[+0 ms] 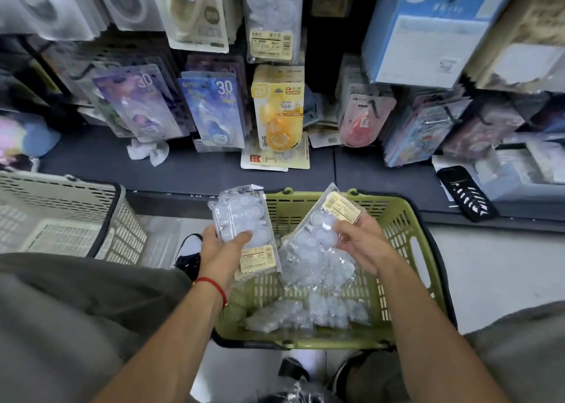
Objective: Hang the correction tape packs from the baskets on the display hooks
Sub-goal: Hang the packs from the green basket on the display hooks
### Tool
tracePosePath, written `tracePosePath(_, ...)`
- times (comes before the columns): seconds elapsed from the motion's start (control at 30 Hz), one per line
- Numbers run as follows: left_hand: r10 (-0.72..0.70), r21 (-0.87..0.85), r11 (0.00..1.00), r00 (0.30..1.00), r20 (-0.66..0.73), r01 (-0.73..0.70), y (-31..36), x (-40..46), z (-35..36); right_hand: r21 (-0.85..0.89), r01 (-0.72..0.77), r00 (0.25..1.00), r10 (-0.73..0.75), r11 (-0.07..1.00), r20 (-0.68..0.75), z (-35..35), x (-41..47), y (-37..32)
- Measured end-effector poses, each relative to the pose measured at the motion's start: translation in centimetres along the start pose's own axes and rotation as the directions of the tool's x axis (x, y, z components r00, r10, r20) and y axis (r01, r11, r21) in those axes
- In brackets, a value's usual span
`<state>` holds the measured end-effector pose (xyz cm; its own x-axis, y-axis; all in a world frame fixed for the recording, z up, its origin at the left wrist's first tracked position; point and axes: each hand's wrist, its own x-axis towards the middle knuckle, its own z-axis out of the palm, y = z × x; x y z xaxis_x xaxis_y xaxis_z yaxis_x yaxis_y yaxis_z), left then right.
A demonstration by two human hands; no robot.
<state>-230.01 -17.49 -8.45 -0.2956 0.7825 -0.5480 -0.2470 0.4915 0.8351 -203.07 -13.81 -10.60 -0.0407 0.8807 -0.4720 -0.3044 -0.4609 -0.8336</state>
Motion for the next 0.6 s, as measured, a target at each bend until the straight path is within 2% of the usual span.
tracePosePath(0.07, 0.003, -0.018, 1.000, 1.000, 0.020, -0.003, -0.1, -0.3, 0.4, 0.160, 0.108, 0.994, -0.102, 0.981, -0.045, 1.1, -0.8, -1.6)
tracePosePath(0.13, -0.007, -0.073, 0.997, 0.998, 0.065, 0.012, 0.0, -0.8, 1.2, 0.308, 0.162, 0.986, -0.137, 0.937, -0.099, 2.7, -1.5, -2.6)
tracePosePath(0.2, 0.008, -0.131, 0.991, 0.990, 0.141, 0.011, 0.2, -1.4, 2.2, 0.298, 0.195, 0.972, -0.145, 0.934, -0.183, 4.8, -2.4, -2.7)
tracePosePath(0.33, 0.072, -0.222, 0.975, 0.978, 0.196, -0.027, 1.3, -2.0, 3.3, 0.063, 0.173, 0.935, -0.144, 0.983, -0.323, 6.5, -3.4, -2.4)
tracePosePath(0.43, 0.148, -0.214, 0.971, 0.973, 0.179, -0.109, 2.7, -1.5, 3.2, -0.202, 0.012, 0.967, -0.063, 0.979, -0.248, 5.6, -3.9, -3.7)
tracePosePath(0.5, 0.247, -0.143, 0.964, 0.950, 0.191, -0.222, 4.4, -1.5, 3.5, -0.432, -0.033, 0.988, -0.037, 0.901, -0.153, 5.2, -4.3, -5.3)
tracePosePath(0.6, 0.404, 0.009, 0.905, 0.866, 0.296, -0.426, 8.3, -1.5, 4.2, -0.635, 0.142, 0.976, -0.215, 0.759, -0.039, 5.1, -4.0, -8.5)
